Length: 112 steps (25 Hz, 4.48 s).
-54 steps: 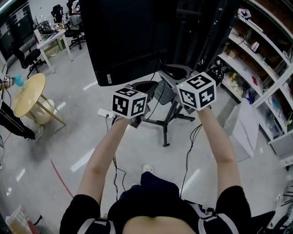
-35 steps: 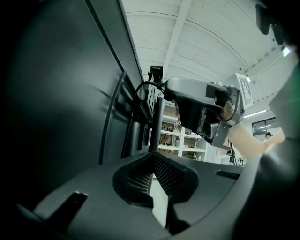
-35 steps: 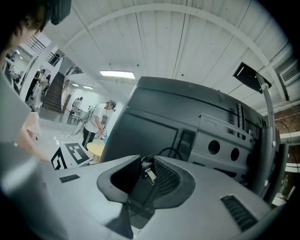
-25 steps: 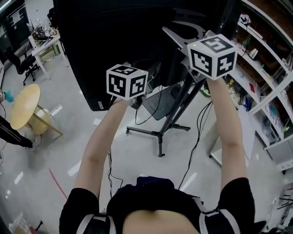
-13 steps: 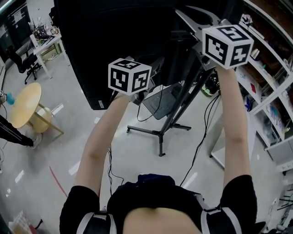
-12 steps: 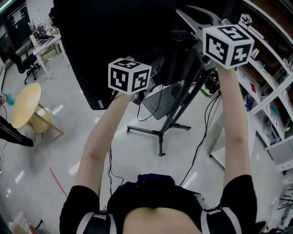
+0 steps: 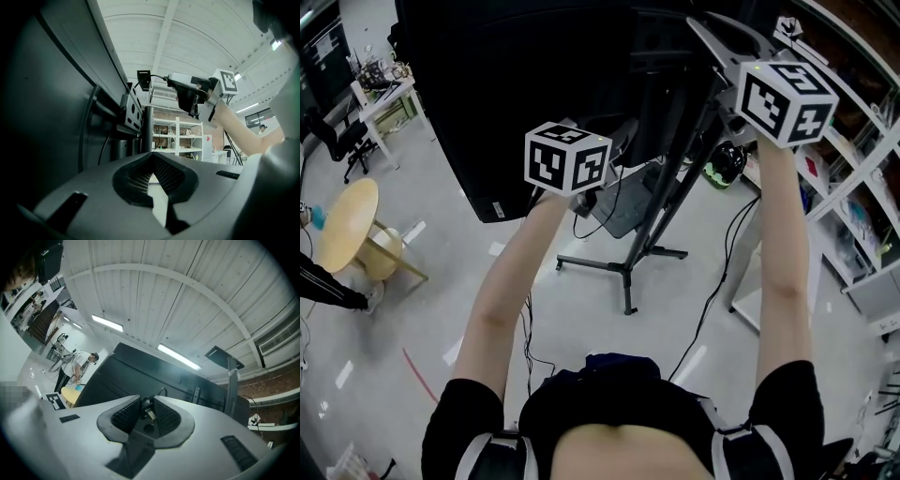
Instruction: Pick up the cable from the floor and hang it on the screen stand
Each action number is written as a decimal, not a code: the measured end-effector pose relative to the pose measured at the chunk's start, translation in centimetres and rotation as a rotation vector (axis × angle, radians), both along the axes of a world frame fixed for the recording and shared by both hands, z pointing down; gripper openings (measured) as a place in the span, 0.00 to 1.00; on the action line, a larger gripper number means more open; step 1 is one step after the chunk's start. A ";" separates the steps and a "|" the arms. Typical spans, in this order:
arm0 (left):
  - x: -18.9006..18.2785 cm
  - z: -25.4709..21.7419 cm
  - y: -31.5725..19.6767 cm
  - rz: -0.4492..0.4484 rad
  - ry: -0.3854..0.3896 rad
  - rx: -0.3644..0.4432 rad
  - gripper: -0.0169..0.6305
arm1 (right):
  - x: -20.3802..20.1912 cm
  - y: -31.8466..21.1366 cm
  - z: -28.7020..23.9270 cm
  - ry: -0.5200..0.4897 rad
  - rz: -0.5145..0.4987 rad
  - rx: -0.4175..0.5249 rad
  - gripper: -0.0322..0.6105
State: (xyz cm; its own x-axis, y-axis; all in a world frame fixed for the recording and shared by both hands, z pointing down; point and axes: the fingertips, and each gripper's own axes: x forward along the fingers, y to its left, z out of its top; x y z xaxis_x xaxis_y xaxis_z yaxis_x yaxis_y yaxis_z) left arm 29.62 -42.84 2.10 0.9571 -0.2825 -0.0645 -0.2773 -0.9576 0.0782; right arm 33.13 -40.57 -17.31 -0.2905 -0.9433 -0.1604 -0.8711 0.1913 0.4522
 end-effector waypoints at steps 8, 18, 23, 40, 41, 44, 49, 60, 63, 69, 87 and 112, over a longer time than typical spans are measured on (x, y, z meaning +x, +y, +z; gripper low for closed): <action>1.7 2.4 2.3 0.048 -0.022 -0.019 0.03 | 3.5 2.8 4.2 -0.055 0.058 -0.018 0.21; 2.4 6.2 2.9 0.036 -0.044 -0.033 0.03 | 5.4 2.7 11.3 -0.134 0.043 -0.066 0.21; 2.8 8.5 3.0 0.033 -0.052 -0.062 0.03 | 5.8 1.9 14.4 -0.142 0.041 -0.089 0.21; 3.3 12.9 3.1 0.008 -0.070 -0.087 0.03 | 4.7 -0.2 25.5 -0.208 0.006 -0.208 0.21; 3.2 13.1 3.1 0.005 -0.069 -0.089 0.03 | 4.5 -0.2 25.5 -0.211 0.004 -0.202 0.21; 3.0 13.1 3.1 0.000 -0.063 -0.093 0.03 | 4.5 -0.3 25.4 -0.207 0.011 -0.191 0.22; 2.8 13.0 3.1 -0.010 -0.060 -0.096 0.03 | 4.6 -0.2 24.7 -0.184 0.038 -0.166 0.22; 1.6 12.9 4.8 -0.011 -0.057 -0.087 0.03 | 4.0 1.9 24.5 -0.204 0.052 -0.147 0.32; 1.2 12.9 5.7 -0.010 -0.061 -0.087 0.03 | 3.7 3.0 24.7 -0.209 0.060 -0.152 0.32; -1.0 13.2 8.0 -0.012 -0.060 -0.095 0.03 | 1.9 5.7 26.1 -0.229 0.078 -0.178 0.32; -11.1 17.7 16.8 -0.131 -0.036 -0.118 0.03 | -11.1 15.3 37.7 -0.497 0.024 -0.328 0.10; -22.1 26.9 31.3 -0.211 -0.073 -0.234 0.03 | -21.9 30.1 44.0 -0.594 0.094 -0.316 0.08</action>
